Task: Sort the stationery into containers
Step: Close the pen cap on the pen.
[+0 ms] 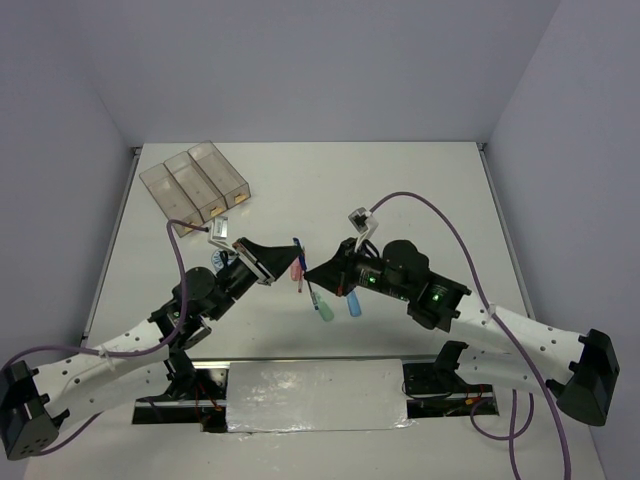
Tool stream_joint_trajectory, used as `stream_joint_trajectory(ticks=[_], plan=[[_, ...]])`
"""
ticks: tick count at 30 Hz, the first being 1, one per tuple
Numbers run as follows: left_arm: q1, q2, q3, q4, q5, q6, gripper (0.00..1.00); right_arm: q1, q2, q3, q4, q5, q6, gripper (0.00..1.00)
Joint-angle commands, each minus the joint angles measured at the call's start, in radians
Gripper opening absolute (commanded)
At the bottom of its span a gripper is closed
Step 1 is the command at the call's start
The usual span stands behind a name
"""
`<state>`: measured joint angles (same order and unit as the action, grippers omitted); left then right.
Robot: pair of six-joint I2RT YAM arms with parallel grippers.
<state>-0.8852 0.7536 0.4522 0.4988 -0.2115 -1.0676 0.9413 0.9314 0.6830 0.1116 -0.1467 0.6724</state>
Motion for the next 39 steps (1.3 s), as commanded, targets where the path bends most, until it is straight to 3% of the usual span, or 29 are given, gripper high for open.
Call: stream_joint_trajectory(ticks=[1, 17, 32, 35, 39], plan=[[-0.032, 0.013, -0.010, -0.006, 0.061, 0.034, 0.00, -0.033, -0.025, 0.087, 0.132, 0.047, -0.030, 0.00], [-0.084, 0.013, -0.007, -0.028, 0.035, 0.051, 0.00, -0.108, 0.037, 0.231, 0.146, -0.086, -0.111, 0.00], [-0.098, 0.009, -0.023, -0.032, 0.024, 0.055, 0.00, -0.127, 0.093, 0.322, 0.115, -0.102, -0.148, 0.00], [-0.097, -0.017, -0.014, -0.064, 0.011, 0.063, 0.00, -0.125, 0.095, 0.274, 0.167, -0.168, -0.157, 0.00], [-0.097, -0.081, 0.052, -0.189, -0.045, 0.083, 0.00, -0.127, 0.092, 0.150, 0.302, -0.390, -0.139, 0.00]])
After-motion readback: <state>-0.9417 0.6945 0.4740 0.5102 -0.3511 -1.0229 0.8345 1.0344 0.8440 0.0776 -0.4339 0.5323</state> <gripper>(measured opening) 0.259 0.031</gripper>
